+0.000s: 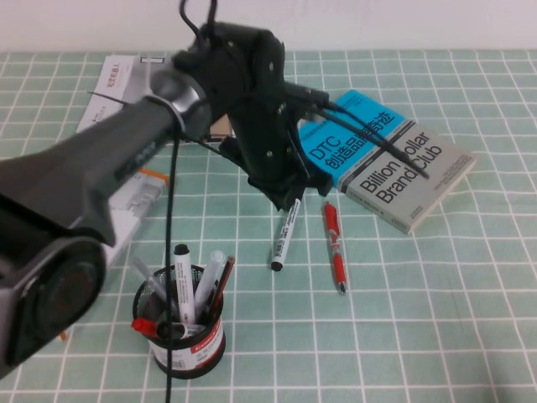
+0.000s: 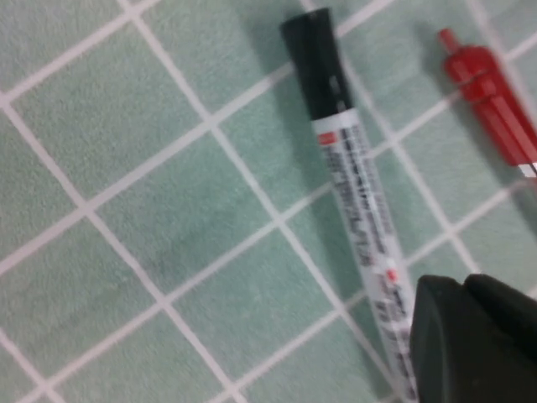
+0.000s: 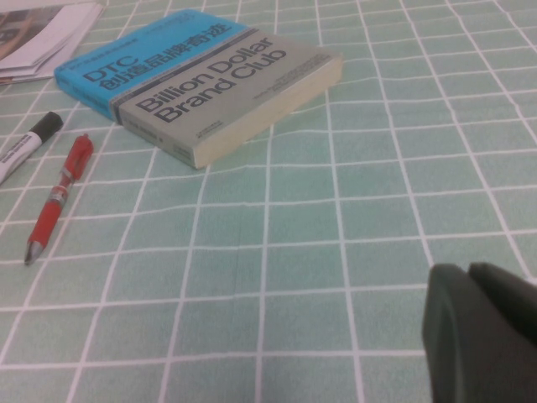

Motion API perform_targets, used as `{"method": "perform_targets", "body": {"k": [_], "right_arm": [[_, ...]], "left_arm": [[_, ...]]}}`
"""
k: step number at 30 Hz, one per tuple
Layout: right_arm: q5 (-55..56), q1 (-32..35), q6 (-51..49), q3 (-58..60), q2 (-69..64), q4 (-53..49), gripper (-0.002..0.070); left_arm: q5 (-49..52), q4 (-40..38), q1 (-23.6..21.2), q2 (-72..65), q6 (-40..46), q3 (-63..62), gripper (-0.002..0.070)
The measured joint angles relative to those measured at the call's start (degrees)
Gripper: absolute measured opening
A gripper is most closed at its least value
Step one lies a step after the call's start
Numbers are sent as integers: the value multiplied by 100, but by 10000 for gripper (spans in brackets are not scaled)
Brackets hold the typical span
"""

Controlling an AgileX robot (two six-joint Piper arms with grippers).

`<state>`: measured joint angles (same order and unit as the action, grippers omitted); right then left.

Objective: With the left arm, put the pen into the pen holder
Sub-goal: Pick up the pen on the table

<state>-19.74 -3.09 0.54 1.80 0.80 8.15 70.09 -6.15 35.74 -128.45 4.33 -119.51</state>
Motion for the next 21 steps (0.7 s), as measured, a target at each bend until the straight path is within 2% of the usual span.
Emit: {"method": "perform_targets", "body": {"k": [2,5,10,13,21], "right_arm": [[0,0,0,0,0,0,-20],[0,0,0,0,0,0,-20],[0,0,0,0,0,0,-20],[0,0,0,0,0,0,-20],[0,0,0,0,0,0,-20]], "left_arm": [[6,39,15,-120,149,-36,7],[-4,54,51,-230,339,-58,78],[-105,121,63,-298,262,-58,276],[-155,180,63,-393,182,-68,310],[-204,336,84,-652,81,-68,323]]}}
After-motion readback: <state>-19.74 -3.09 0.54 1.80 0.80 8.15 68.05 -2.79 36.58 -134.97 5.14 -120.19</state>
